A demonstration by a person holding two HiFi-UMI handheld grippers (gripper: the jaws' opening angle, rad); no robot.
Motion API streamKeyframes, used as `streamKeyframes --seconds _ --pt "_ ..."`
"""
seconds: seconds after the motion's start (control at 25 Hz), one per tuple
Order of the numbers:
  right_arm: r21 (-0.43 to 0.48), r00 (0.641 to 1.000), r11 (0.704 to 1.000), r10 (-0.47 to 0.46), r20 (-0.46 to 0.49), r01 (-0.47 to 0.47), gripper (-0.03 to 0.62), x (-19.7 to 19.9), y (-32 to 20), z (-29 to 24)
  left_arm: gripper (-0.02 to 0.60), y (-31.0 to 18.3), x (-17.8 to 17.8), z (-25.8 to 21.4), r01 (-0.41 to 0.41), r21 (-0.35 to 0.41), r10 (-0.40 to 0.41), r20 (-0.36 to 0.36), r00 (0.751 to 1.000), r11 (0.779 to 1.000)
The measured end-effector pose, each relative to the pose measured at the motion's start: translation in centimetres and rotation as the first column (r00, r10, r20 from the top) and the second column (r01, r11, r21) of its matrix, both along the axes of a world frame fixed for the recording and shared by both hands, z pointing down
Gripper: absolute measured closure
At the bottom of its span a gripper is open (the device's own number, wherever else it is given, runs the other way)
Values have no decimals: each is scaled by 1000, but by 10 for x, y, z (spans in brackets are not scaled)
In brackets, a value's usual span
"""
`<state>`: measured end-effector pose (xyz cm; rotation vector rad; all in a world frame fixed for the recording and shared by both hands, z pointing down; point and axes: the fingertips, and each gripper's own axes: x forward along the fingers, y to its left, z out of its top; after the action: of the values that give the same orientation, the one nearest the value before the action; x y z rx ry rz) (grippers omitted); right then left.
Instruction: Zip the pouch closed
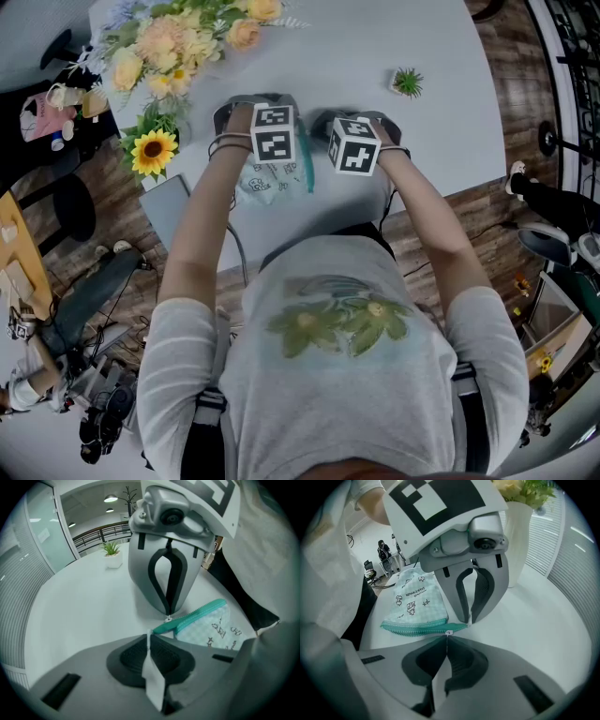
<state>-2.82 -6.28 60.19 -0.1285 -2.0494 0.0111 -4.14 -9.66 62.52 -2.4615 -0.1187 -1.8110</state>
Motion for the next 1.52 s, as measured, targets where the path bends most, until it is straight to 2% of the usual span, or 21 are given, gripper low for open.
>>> streamKeyframes --seconds 0.36,0.64,1.2,1.52 --pt "9 1000 1000 -21 -8 21 576 -2 4 1 557 0 -1 2 13 -10 -13 3 1000 1000" --pt "2 1000 1000 -12 -13 12 576 0 6 0 557 1 1 1 -51 -21 52 55 997 998" --pt "43 999 999 -21 -24 22 576 -1 9 1 557 0 1 3 -15 4 15 60 998 1000" --pt "59 999 998 -25 -26 27 576 4 12 1 557 0 0 3 -25 19 24 59 998 999"
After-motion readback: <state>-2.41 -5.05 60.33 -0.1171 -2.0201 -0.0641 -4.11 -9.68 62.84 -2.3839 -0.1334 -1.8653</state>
